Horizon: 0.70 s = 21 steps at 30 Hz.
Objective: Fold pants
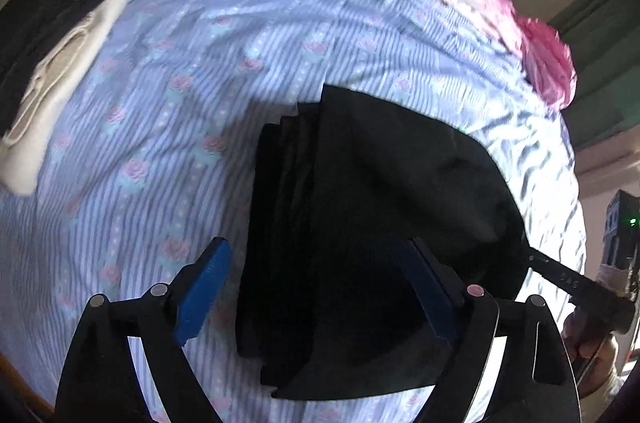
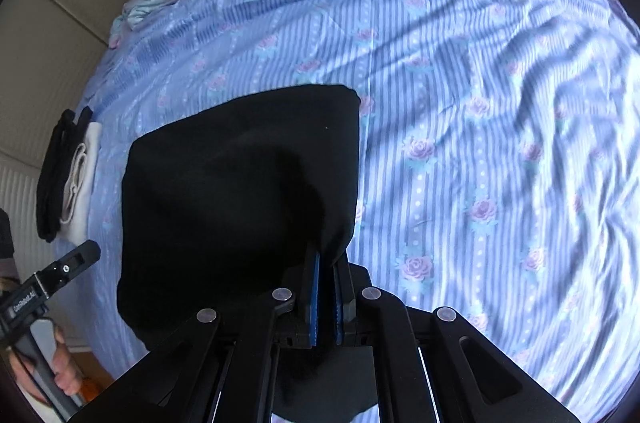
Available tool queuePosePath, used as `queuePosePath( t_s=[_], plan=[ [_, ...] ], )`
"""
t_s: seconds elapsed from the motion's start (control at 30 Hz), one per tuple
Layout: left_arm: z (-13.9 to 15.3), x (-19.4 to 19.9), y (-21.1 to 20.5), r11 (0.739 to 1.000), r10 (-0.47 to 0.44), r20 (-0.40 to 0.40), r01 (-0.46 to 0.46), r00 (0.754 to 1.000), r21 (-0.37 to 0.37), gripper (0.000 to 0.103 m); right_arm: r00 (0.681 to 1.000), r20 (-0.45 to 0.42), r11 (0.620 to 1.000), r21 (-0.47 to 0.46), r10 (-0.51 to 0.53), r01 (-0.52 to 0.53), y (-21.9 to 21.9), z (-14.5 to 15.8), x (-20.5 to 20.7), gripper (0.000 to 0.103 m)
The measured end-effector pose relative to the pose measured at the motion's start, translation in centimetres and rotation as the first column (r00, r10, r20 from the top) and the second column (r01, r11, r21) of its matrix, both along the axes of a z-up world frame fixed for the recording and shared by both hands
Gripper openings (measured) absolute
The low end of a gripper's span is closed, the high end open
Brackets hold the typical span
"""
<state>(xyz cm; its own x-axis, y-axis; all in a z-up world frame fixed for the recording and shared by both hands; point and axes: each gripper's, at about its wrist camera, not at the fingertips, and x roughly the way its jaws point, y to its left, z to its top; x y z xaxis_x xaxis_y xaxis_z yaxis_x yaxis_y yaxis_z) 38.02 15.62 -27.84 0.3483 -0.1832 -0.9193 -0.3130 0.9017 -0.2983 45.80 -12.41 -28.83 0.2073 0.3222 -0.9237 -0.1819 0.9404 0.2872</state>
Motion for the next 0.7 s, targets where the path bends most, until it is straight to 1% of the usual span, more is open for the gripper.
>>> queuePosePath(
  t_s=[0.07,0.1,0.13,0.17,0.23,0.27,0.3,0.33,0.4,0.47,0.5,0.53,0.63,0.67,0.7],
  plan=[
    [-1.3,0.9,0.1,1.000,-0.006,-0.039,0.006,0.999,0.005,0.088,1.000,-0.031,1.000,0.002,-0.001,0.001,0.1,-0.8,0.2,0.011],
    [-1.9,1.2,0.2,1.000,-0.007,-0.055,0.007,0.998,0.008,0.088,0.999,-0.048,1.000,0.004,-0.001,0.002,0.1,-1.2,0.2,0.021],
    [-2.5,1.5,0.3,1.000,-0.007,-0.069,0.008,0.998,0.016,0.088,0.998,-0.064,1.000,0.014,-0.003,0.004,0.1,-1.7,0.3,0.035],
    [-3.0,1.5,0.5,0.999,-0.007,-0.077,0.009,0.997,0.031,0.088,0.998,-0.070,1.000,0.022,-0.006,0.008,0.0,-2.0,0.2,0.040],
    [-3.9,1.4,0.9,0.998,0.006,-0.094,0.000,0.996,0.059,0.088,0.997,-0.074,0.999,0.030,-0.010,0.012,0.1,-2.5,0.2,0.043],
    [-4.4,1.3,1.2,0.999,0.015,-0.103,-0.009,0.995,0.054,0.088,0.997,-0.077,1.000,0.030,-0.007,0.010,0.2,-2.9,0.1,0.045],
    [-5.0,1.0,1.6,0.999,0.022,-0.109,-0.019,0.994,0.028,0.088,0.997,-0.082,1.000,0.031,-0.005,0.007,0.3,-3.2,0.1,0.048],
    [-5.6,0.6,2.1,0.999,0.033,-0.110,-0.037,0.993,-0.026,0.088,0.996,-0.089,0.999,0.032,0.000,0.003,0.4,-3.6,0.1,0.050],
    [-6.4,-0.1,2.7,0.991,0.054,-0.101,-0.066,0.993,-0.114,0.086,0.995,-0.104,0.999,0.032,0.007,-0.004,0.7,-4.3,0.0,0.050],
    [-7.1,-0.8,3.2,0.981,0.071,-0.088,-0.085,0.994,-0.174,0.083,0.994,-0.111,0.999,0.034,0.018,-0.014,1.1,-4.9,-0.1,0.050],
    [-7.3,-1.0,3.2,0.978,0.073,-0.083,-0.088,0.994,-0.187,0.082,0.994,-0.107,0.999,0.031,0.024,-0.020,1.3,-5.0,-0.1,0.050],
    [-7.5,-1.1,3.3,0.976,0.074,-0.078,-0.088,0.994,-0.199,0.078,0.994,-0.101,0.999,0.030,0.030,-0.027,1.4,-5.1,-0.2,0.052],
    [-7.7,-1.2,3.4,0.961,0.060,-0.067,-0.076,0.996,-0.267,0.061,0.995,-0.082,0.998,0.037,0.055,-0.052,1.8,-5.3,-0.2,0.054],
    [-7.6,-1.1,3.4,0.959,0.058,-0.065,-0.074,0.996,-0.275,0.059,0.995,-0.077,0.998,0.039,0.060,-0.058,1.8,-5.5,-0.2,0.055],
    [-7.6,-1.1,3.3,0.956,0.046,-0.060,-0.061,0.997,-0.287,0.054,0.995,-0.077,0.997,0.043,0.062,-0.058,1.8,-5.6,-0.1,0.055]
  ],
)
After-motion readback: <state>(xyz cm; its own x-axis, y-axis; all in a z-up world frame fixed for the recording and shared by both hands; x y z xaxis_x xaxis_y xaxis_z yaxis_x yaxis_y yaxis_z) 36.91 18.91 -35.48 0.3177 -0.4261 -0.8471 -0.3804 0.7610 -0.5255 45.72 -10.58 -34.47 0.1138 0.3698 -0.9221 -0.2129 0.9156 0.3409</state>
